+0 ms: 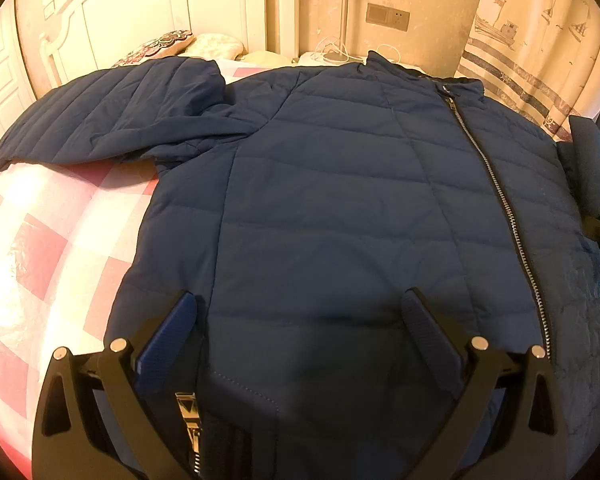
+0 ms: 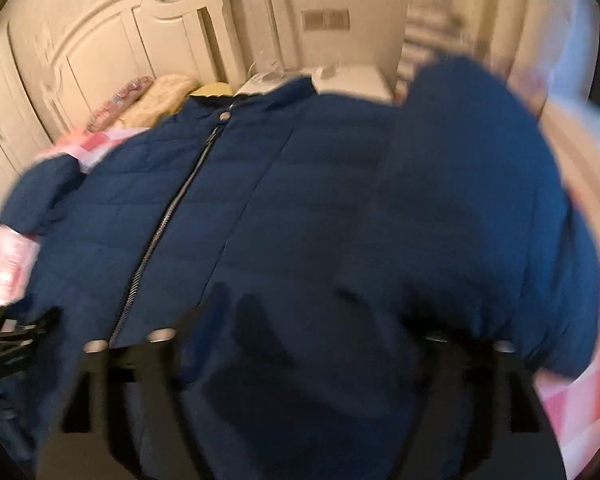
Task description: Fold large clothes
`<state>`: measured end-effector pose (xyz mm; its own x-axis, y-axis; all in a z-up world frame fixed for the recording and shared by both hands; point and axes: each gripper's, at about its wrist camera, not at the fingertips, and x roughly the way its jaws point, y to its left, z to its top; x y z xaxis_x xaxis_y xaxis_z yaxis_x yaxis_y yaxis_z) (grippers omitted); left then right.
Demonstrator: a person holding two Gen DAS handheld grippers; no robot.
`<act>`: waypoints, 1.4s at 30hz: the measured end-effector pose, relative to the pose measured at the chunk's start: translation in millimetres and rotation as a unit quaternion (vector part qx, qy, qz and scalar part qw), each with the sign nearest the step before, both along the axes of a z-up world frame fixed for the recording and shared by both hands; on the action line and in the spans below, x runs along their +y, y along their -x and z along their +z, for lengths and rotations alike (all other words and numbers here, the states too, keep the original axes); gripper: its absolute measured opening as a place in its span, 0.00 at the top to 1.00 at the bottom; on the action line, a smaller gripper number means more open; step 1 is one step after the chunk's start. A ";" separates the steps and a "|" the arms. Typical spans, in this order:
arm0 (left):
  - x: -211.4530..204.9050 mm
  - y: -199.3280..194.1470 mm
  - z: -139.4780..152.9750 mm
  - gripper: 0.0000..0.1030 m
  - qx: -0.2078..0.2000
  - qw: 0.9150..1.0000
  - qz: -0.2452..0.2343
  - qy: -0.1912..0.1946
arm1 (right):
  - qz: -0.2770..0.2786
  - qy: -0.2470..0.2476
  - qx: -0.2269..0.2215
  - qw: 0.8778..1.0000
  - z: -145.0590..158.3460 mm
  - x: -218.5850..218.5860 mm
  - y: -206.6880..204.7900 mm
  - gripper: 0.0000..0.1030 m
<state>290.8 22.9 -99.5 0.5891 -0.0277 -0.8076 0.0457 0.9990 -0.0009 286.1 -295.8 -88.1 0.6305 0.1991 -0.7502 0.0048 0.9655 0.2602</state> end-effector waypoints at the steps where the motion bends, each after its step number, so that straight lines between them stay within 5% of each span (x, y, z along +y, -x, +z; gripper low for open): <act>1: -0.1 0.1 -0.1 0.02 0.000 1.000 0.000 0.000 | -0.006 -0.021 -0.009 1.000 4.2 -9.4 10.0 0.20; 4: -0.2 -0.5 0.2 0.02 -0.001 1.000 0.000 0.001 | -0.048 -0.100 -0.057 0.992 19.3 -51.4 51.6 0.20; 8: -0.6 0.9 0.5 0.02 -0.003 1.000 0.000 0.001 | -0.156 -0.251 -0.086 0.951 8.9 -132.4 104.3 0.19; 16: -0.8 1.3 0.7 0.02 -0.004 1.000 0.000 0.000 | -0.267 -0.318 -0.012 0.909 -35.1 -160.5 71.4 0.17; 21: -1.0 1.3 0.8 0.02 -0.005 1.000 0.000 0.000 | -0.350 -0.318 -0.051 0.880 -41.1 -165.7 56.8 0.14; 22: -1.0 0.8 0.9 0.02 -0.005 1.000 -0.001 0.000 | -0.361 -0.309 -0.063 0.878 -39.9 -167.8 55.4 0.24; 26: -1.0 0.9 0.5 0.02 -0.005 1.000 -0.001 0.002 | -0.350 -0.230 -0.109 0.902 -10.7 -156.1 53.3 0.54; 30: -0.7 0.9 0.2 0.02 -0.005 1.000 -0.001 0.004 | -0.264 -0.079 -0.211 0.938 59.2 -96.2 47.3 0.59; 35: -0.4 0.8 0.3 0.02 -0.006 1.000 -0.001 0.006 | -0.098 0.075 -0.286 0.950 114.6 22.5 21.5 0.61; 38: 0.0 1.0 0.3 0.02 -0.007 1.000 -0.001 0.008 | -0.007 0.111 -0.288 0.951 118.2 84.1 1.5 0.60; 42: 0.3 0.8 0.2 0.02 -0.009 1.000 -0.001 0.012 | 0.108 0.117 -0.232 0.960 99.1 152.9 -35.7 0.60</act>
<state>290.0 23.2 -99.3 0.6035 -0.0481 -0.7959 0.0487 0.9985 -0.0235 321.8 -142.9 10.9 0.8703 0.2222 -0.4395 -0.2650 0.9635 -0.0376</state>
